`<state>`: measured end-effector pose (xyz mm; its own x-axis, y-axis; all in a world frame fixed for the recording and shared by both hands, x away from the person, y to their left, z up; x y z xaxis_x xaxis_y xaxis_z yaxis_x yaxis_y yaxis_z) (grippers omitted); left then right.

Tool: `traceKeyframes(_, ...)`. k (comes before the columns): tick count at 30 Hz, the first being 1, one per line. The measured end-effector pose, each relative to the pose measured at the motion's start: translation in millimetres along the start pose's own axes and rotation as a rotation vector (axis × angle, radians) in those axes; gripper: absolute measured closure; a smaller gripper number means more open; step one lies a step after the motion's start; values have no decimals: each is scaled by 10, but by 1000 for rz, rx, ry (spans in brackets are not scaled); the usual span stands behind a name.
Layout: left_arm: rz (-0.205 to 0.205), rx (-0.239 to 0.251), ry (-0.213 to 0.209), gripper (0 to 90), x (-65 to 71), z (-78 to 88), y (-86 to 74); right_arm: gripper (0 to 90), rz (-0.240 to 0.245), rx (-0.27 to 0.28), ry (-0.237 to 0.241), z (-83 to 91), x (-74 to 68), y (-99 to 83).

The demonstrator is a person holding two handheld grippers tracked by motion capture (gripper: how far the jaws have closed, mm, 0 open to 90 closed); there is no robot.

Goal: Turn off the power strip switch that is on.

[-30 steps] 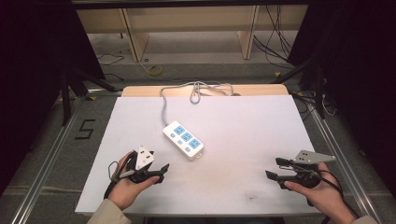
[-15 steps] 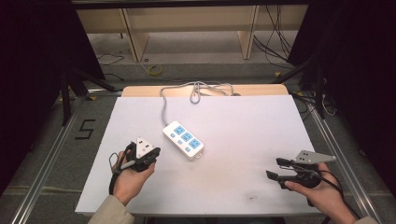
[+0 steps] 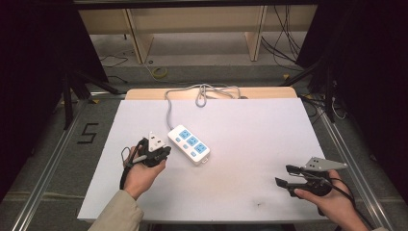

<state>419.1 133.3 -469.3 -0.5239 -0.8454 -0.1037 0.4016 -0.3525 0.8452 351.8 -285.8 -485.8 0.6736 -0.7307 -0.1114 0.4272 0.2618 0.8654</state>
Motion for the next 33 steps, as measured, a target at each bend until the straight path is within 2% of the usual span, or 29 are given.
traceKeyframes(4,1,-6,0,898,5,-41,21,323,0,1,-3,7,7,-5)
traceKeyframes(13,-31,-24,2,898,49,-148,91,323,2,1,2,0,-4,-5)
traceKeyframes(33,-43,-45,-2,898,9,-295,161,325,1,-9,-1,-10,7,-19)
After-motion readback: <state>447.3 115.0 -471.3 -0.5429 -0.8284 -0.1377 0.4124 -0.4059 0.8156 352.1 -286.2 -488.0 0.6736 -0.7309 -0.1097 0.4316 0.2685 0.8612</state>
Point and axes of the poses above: each handheld gripper's, and its own axes: z roughly backward along the jaws, y roughly out of its top, x roughly to its right, the point moved 6 cm from there along -z, roughly forward along the jaws, and after that the axes turned 7 degrees about x, right-handed, at the moved point
